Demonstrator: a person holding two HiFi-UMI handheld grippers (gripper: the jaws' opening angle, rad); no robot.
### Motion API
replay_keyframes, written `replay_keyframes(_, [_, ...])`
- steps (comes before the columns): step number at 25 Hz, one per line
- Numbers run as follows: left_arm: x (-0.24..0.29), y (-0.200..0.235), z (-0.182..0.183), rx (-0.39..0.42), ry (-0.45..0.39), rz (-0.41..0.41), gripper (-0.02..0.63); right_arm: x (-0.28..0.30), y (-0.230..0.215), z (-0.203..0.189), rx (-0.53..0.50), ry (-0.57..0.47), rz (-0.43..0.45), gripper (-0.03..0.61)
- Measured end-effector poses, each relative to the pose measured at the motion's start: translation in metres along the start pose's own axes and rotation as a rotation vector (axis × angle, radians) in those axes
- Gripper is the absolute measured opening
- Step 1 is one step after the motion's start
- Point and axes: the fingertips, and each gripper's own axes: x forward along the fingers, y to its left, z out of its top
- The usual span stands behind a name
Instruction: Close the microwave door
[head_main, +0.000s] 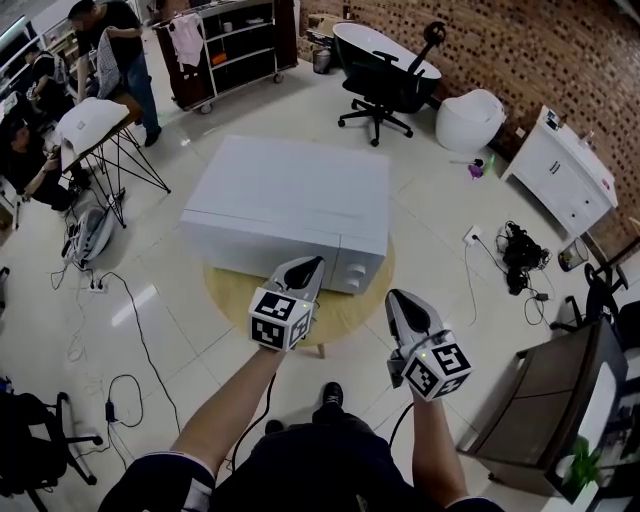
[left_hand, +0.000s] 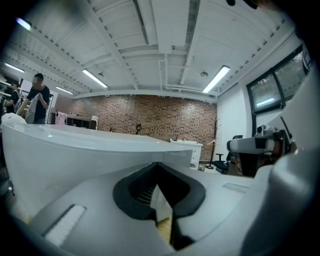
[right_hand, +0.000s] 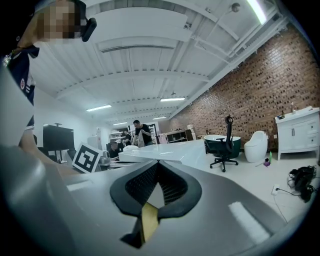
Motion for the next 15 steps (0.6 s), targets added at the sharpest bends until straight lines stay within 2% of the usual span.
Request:
replay_keyframes(7, [-0.049,-0.031,0.021,-0.010,-0.062,-0.099,0.011,0.019,0.037,0.009,-0.038,-0.005,0.070,0.002])
replay_keyframes(15, [-0.099,-0.033,0.044,-0.008,-0.108,-0.109,0.011,0.039,0.083,0.028,-0.081,-0.037,0.149,0.002])
